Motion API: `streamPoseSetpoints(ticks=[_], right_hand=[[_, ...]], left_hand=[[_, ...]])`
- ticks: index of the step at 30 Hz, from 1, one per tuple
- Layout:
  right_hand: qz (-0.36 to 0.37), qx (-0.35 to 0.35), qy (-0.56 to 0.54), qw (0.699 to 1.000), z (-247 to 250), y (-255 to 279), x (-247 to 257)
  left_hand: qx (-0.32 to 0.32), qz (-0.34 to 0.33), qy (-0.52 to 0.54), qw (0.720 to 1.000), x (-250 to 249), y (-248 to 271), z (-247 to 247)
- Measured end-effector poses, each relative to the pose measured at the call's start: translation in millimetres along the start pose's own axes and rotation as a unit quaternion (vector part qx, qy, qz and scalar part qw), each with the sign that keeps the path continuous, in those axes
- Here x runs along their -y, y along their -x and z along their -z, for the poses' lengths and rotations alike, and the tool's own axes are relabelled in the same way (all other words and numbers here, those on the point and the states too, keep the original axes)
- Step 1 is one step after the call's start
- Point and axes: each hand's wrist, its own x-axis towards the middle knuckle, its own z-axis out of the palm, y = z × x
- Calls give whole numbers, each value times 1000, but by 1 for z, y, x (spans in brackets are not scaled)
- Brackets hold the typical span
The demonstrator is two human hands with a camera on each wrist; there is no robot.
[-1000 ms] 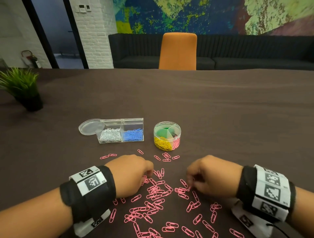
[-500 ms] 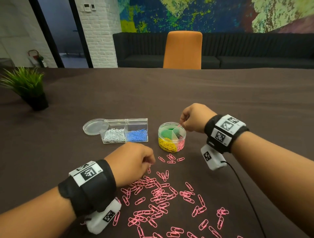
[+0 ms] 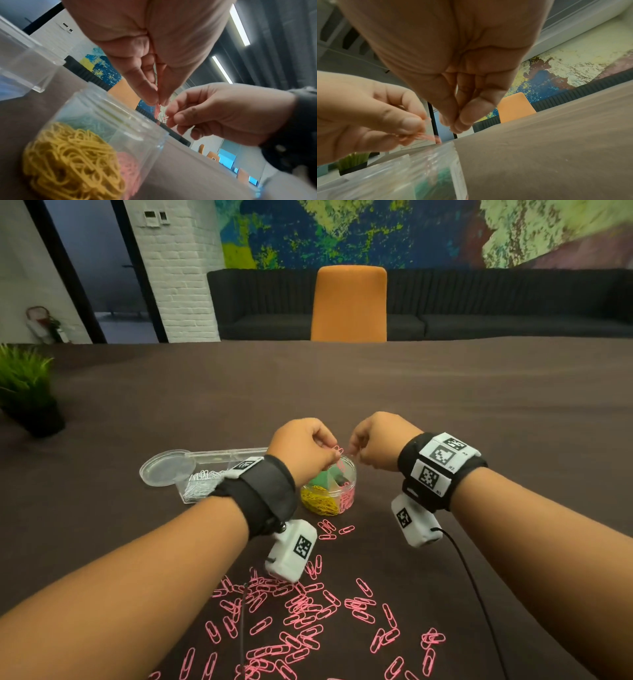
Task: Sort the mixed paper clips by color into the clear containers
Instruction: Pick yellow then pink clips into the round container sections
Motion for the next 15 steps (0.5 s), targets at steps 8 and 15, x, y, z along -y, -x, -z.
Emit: streamPoseSetpoints(ticks=[8,15], right_hand=[[23,-24,-88,996,-6,15,-23],[58,-28,-71,995,-12,5,-7]], left_hand=[[70,-36,-228,970,-11,-18,-19],[75,-3,-163,984,-4,-14,3]])
